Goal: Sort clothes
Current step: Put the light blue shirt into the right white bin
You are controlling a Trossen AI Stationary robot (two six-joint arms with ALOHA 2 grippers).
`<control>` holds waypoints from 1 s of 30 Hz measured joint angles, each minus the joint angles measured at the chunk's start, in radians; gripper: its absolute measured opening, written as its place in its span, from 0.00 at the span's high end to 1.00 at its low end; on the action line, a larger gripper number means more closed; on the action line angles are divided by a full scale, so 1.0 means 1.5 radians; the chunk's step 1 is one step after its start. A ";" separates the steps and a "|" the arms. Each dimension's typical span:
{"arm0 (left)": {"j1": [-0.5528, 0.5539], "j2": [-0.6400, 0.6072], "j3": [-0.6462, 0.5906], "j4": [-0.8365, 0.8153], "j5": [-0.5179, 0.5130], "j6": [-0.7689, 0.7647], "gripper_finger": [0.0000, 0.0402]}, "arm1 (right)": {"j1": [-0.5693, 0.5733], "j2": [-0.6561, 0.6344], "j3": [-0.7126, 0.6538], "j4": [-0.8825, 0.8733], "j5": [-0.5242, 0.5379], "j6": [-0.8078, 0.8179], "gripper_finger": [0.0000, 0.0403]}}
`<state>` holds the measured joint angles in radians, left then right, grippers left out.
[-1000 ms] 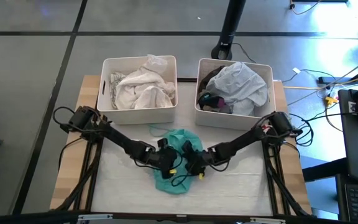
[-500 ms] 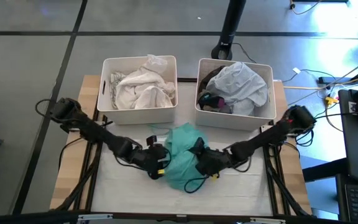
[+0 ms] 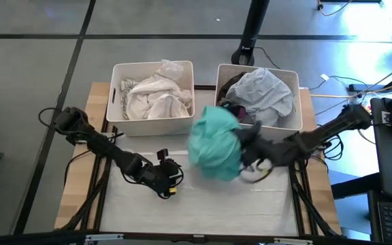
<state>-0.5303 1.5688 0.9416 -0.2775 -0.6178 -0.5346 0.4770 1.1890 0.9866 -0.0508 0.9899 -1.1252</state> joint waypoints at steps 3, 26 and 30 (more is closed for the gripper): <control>0.000 0.000 0.000 0.001 0.000 0.000 0.58 | 0.000 -0.072 0.000 0.011 0.053 -0.063 0.95; 0.001 0.001 0.000 0.003 -0.030 0.003 0.58 | -0.088 -0.378 0.002 0.134 0.120 -0.314 0.94; 0.001 0.001 0.000 0.004 -0.032 0.012 0.58 | -0.131 -0.377 0.002 -0.003 0.119 -0.223 0.95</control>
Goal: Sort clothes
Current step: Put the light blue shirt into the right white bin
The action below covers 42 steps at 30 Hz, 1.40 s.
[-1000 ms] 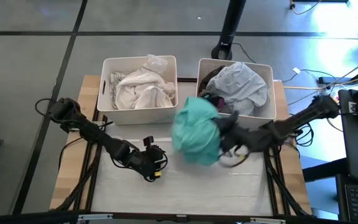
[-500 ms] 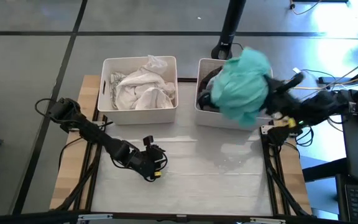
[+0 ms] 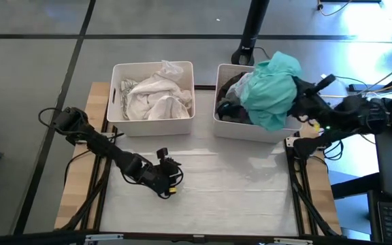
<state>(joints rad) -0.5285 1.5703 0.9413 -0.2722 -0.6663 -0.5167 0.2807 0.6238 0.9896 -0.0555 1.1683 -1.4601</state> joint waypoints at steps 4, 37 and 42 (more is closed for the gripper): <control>0.000 0.000 0.000 0.002 -0.006 0.000 0.58 | -0.069 0.003 -0.004 -0.122 -0.001 0.114 0.94; 0.026 0.000 0.000 0.000 -0.037 0.018 0.58 | -0.529 0.329 -0.220 -0.232 -0.446 0.415 0.94; 0.026 0.000 0.000 0.000 -0.037 0.016 0.58 | -0.528 0.372 -0.219 -0.222 -0.448 0.420 0.94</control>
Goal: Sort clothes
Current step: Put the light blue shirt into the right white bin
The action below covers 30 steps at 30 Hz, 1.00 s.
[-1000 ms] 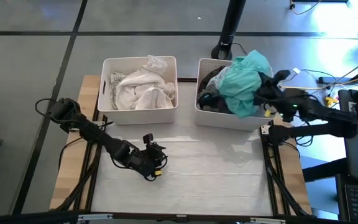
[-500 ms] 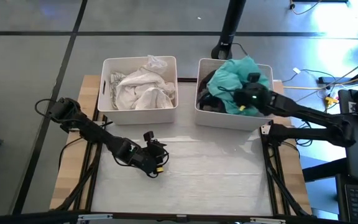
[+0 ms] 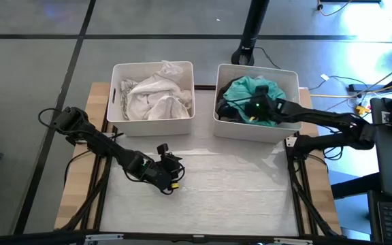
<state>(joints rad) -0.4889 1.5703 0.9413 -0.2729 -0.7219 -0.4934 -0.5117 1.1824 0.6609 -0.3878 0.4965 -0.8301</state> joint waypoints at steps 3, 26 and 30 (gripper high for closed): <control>0.000 0.000 0.000 0.000 0.000 -0.002 0.58 | 0.000 0.009 0.000 -0.001 -0.001 0.012 0.94; 0.000 0.000 0.000 -0.001 0.000 -0.003 0.58 | 0.009 -0.093 0.118 -0.124 0.015 0.055 0.44; 0.000 0.000 0.000 -0.001 0.000 -0.003 0.58 | 0.039 -0.134 0.199 -0.201 -0.009 0.081 0.41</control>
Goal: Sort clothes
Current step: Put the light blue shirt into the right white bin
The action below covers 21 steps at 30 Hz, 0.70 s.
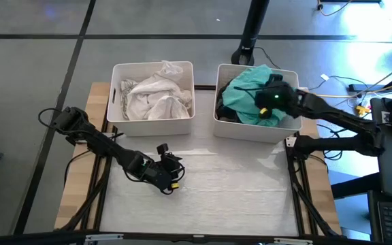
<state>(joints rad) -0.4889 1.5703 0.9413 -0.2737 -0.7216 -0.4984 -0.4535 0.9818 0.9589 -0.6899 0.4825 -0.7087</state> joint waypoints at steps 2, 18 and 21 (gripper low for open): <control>0.000 0.000 0.000 0.000 0.000 0.000 0.58 | 0.024 -0.015 0.034 -0.023 -0.015 0.013 0.41; 0.000 0.000 0.000 -0.006 0.016 0.000 0.58 | 0.273 -0.053 0.083 -0.038 -0.052 0.103 0.41; 0.000 0.000 0.000 -0.006 0.015 0.000 0.58 | 0.280 -0.055 0.084 -0.109 0.117 0.105 0.41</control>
<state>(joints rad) -0.4889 1.5707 0.9417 -0.2829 -0.6987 -0.4984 -0.0335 0.8997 1.0843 -0.8533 0.6580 -0.5511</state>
